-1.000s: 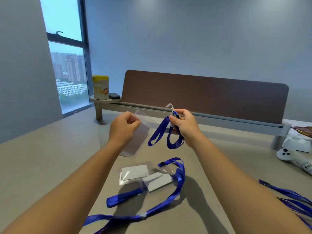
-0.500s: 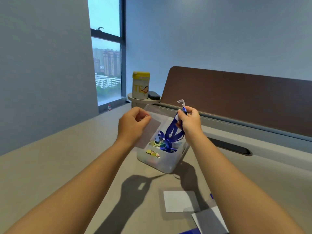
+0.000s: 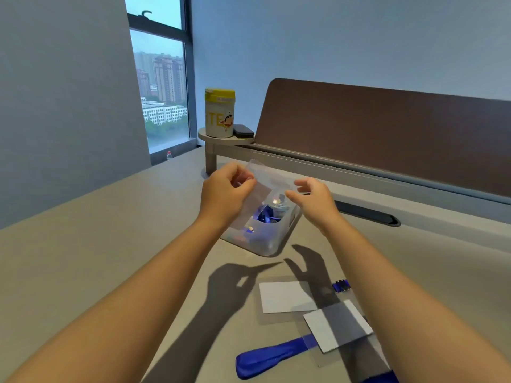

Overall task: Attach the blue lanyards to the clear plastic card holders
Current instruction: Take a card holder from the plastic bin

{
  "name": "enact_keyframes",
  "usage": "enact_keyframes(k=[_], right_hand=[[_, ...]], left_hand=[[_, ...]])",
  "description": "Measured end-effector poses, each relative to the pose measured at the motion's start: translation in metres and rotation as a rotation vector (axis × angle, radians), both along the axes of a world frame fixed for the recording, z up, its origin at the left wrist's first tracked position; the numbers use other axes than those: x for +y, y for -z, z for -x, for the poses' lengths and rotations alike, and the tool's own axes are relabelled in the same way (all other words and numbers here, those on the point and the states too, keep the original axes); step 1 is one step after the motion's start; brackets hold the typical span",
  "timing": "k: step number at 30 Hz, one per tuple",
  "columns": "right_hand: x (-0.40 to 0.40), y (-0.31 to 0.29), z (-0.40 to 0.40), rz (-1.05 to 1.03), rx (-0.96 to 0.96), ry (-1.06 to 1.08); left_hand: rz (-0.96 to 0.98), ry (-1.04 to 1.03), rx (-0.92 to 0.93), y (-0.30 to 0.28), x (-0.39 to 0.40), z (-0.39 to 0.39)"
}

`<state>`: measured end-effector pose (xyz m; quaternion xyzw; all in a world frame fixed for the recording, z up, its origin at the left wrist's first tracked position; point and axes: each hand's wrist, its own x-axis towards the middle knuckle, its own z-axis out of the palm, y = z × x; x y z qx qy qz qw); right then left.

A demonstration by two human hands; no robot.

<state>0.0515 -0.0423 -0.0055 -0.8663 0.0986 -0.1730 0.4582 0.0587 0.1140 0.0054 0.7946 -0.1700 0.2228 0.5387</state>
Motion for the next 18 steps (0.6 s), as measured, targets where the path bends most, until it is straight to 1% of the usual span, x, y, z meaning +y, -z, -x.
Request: enact_keyframes(k=[6,9,13,18], right_hand=[[-0.034,-0.003,0.096,-0.004,-0.039,0.053],[-0.055,0.005,0.149,-0.008,-0.040,0.122],[-0.092,0.014,0.208,-0.025,0.001,0.224],[-0.164,0.019,0.261,-0.033,0.024,0.370]], left_hand=[[-0.057,0.120,0.007,0.006,-0.030,0.062],[-0.093,0.184,-0.037,0.007,-0.056,0.096],[-0.116,0.296,-0.096,0.007,-0.101,0.137],[-0.064,0.445,-0.084,0.008,-0.176,0.173]])
